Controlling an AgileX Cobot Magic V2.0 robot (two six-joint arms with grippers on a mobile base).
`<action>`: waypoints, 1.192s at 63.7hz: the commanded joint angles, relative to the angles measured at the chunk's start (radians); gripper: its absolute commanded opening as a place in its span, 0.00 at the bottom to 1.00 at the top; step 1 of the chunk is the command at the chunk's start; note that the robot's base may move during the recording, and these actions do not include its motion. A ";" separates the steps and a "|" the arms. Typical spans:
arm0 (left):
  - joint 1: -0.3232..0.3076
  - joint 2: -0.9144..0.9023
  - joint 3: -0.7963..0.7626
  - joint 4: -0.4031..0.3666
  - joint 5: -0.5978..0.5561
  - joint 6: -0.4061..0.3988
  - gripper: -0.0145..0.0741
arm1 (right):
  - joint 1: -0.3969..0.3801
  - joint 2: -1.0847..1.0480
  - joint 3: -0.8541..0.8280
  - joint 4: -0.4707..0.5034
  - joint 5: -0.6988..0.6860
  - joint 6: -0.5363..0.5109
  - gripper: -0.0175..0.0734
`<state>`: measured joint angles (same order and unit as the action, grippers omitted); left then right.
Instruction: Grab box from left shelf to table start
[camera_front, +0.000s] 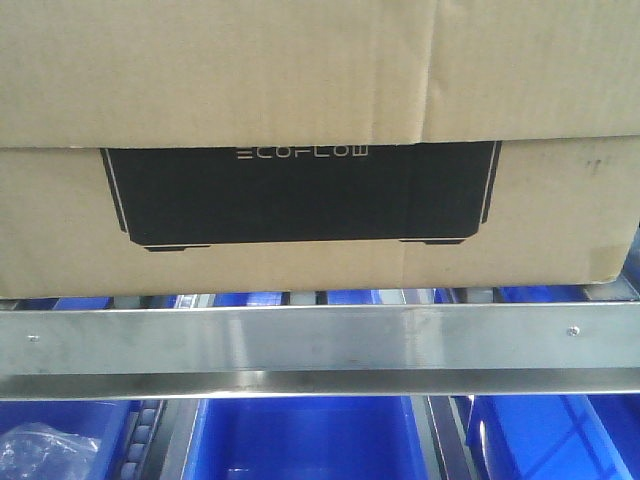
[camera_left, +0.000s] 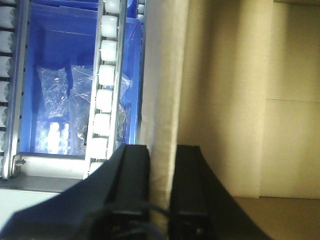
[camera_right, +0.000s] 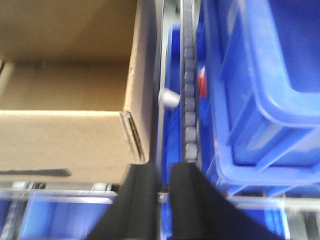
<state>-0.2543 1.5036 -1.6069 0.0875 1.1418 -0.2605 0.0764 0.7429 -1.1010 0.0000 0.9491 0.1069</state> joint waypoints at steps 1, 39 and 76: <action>-0.005 -0.030 -0.032 0.002 -0.046 -0.012 0.05 | 0.001 0.060 -0.083 -0.006 -0.019 0.004 0.65; -0.005 -0.030 -0.032 0.002 -0.046 -0.012 0.05 | 0.001 0.457 -0.501 0.080 0.288 0.008 0.69; -0.005 -0.030 -0.032 0.002 -0.046 -0.012 0.05 | 0.011 0.624 -0.560 0.067 0.197 0.012 0.69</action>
<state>-0.2543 1.5036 -1.6069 0.0859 1.1424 -0.2605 0.0786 1.3776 -1.6202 0.0736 1.2179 0.1154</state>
